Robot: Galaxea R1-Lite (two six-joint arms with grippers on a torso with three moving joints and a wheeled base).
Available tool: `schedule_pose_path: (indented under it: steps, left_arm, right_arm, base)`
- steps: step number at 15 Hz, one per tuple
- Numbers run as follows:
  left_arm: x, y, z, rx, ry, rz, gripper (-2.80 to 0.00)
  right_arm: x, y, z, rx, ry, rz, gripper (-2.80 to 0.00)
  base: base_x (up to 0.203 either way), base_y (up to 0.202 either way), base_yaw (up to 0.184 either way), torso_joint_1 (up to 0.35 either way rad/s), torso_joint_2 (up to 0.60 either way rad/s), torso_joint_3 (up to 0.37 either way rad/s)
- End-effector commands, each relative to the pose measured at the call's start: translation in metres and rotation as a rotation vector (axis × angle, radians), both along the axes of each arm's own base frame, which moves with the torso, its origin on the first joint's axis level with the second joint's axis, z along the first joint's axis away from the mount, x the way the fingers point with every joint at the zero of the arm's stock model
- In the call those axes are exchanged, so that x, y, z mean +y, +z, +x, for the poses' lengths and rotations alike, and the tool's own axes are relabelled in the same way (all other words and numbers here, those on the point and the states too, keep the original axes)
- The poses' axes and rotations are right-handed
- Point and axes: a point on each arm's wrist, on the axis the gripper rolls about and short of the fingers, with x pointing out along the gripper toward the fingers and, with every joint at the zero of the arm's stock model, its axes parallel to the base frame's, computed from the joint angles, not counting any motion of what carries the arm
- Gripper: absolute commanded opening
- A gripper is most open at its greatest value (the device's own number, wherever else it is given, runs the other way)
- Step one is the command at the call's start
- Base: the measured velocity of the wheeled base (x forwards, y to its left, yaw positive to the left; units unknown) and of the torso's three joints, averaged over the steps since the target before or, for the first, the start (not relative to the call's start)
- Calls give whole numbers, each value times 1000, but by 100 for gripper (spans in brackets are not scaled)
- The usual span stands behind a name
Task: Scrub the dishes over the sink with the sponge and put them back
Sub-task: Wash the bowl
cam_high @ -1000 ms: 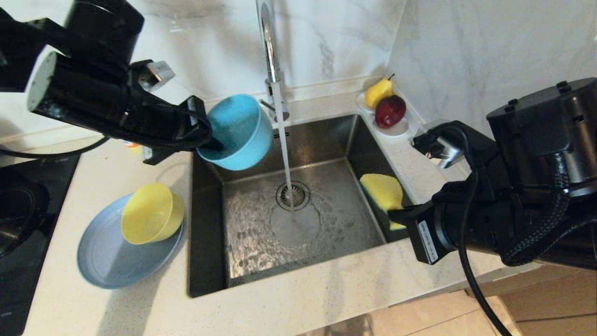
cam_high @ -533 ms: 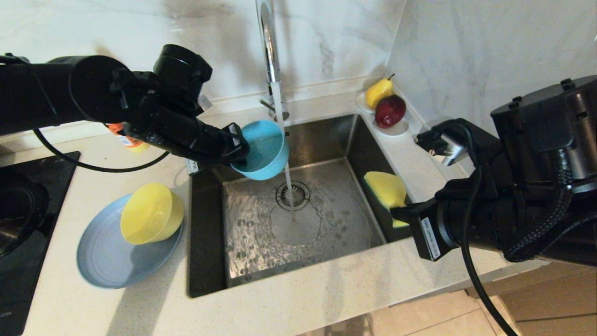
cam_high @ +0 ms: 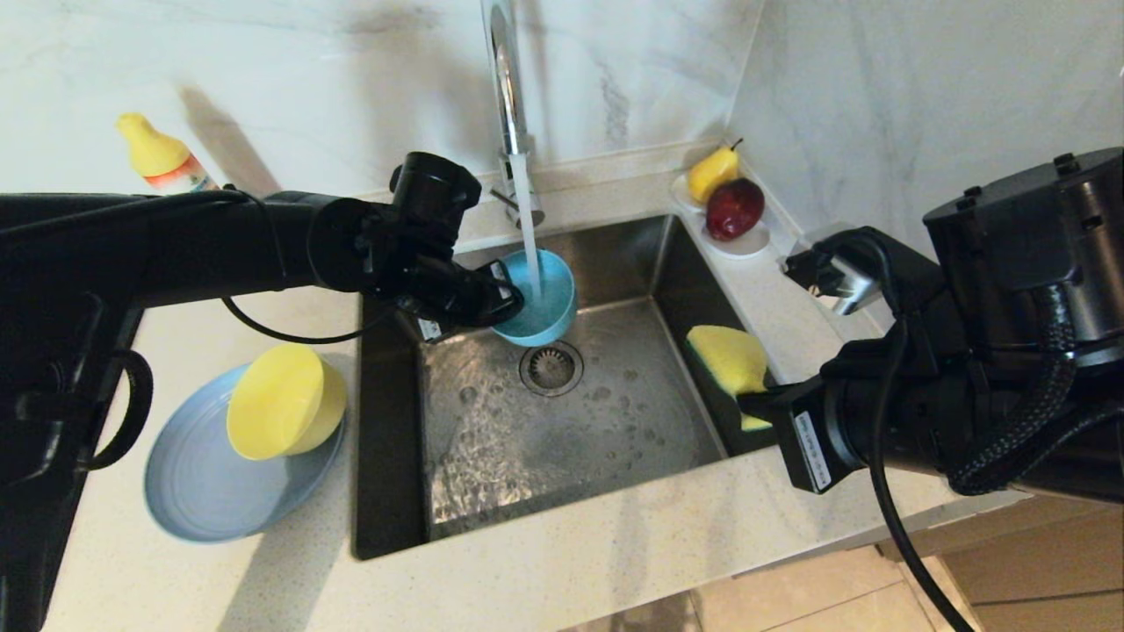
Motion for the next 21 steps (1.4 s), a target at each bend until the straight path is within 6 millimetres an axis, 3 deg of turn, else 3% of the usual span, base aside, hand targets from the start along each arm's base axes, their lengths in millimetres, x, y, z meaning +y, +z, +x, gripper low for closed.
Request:
schedule_pose_path:
  steps: [1,10,21]
  left_arm:
    - [-2,-12,6,15,32,21,-280]
    - [-12,-9,-8,42,-5,45,-280]
    - [-6,-7,-17,45,-14,125,-280]
  right_arm:
    - [2,-1,1,2,2,-5,-280]
    - [-1,1,-2,0,2,5,-280]
    - [-3,-1,-3,5,2,2,-280]
  base:
    - [0,0,0,0,0,0]
    - [0,0,0,0,0,0]
    - [0,0,0,0,0,0]
